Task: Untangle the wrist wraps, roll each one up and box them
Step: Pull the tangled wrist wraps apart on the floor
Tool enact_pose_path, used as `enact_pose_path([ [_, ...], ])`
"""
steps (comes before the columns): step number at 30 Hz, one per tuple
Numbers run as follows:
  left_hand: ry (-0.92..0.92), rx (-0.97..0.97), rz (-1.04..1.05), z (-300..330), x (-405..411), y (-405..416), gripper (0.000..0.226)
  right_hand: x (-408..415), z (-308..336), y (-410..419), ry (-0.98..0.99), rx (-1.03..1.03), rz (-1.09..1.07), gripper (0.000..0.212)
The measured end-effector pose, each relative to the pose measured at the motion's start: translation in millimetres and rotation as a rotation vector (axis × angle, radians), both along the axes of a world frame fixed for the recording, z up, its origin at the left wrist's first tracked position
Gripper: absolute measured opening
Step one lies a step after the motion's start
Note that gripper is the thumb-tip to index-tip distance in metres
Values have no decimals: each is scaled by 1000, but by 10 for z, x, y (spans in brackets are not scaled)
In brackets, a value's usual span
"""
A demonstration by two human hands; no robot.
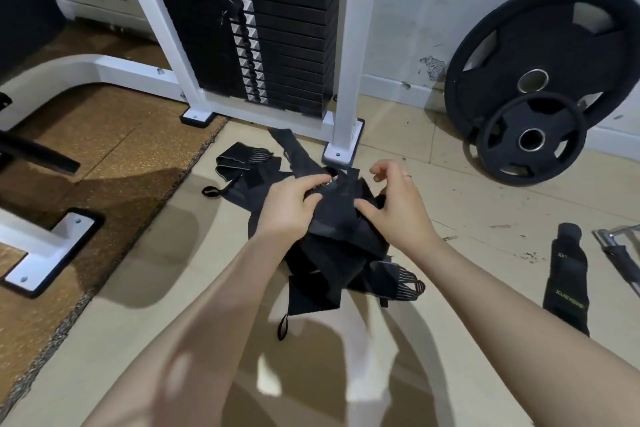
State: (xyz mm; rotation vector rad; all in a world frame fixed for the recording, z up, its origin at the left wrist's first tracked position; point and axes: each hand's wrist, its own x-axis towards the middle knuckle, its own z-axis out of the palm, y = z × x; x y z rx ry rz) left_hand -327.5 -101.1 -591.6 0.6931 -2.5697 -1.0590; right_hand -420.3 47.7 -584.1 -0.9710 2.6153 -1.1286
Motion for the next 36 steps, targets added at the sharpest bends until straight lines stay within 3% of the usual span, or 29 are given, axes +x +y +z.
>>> enact_pose_path([
  [3,-235,-519,-112,-55,16,-146,46,-89,-75,125,-10,171,37,45],
  [6,-244,-784,-234,-78,37,-316,35,-10,-80,149,71,284,192,42],
  [8,-298,-875,-167,-111,55,-453,28,25,-48,138,200,423,226,40],
  [10,-460,-780,-53,-45,123,-605,28,-38,-36,211,301,520,191,35],
  [13,-593,-690,99,-27,182,-779,46,-146,-59,310,218,418,116,20],
  [15,-456,-621,47,25,110,-592,52,-139,-56,186,219,349,147,20],
  [19,-77,-315,2,-20,41,-278,45,-196,110,-176,459,194,61,22],
  [22,11,-36,64,-33,128,-227,46,-349,333,-429,733,74,-51,28],
  [24,43,51,68,10,176,-213,49,-475,523,-632,784,38,-70,30],
  [25,56,81,61,34,195,-225,51,-544,568,-734,751,70,-58,27],
  [27,88,152,44,78,221,-279,54,-687,491,-910,606,339,-52,35],
  [29,96,209,17,109,256,-316,59,-635,347,-977,283,523,-43,52],
  [30,93,232,-1,107,263,-324,62,-555,257,-992,80,466,-12,46],
  [32,108,310,-22,75,277,-329,69,-277,231,-935,-403,152,93,24],
  [33,130,366,-25,50,280,-327,73,-173,194,-898,-568,6,97,29],
  [34,163,424,-28,44,277,-310,78,-90,174,-845,-692,-92,109,30],
  [36,273,584,-5,72,255,-246,86,11,110,-729,-670,-154,154,10],
])
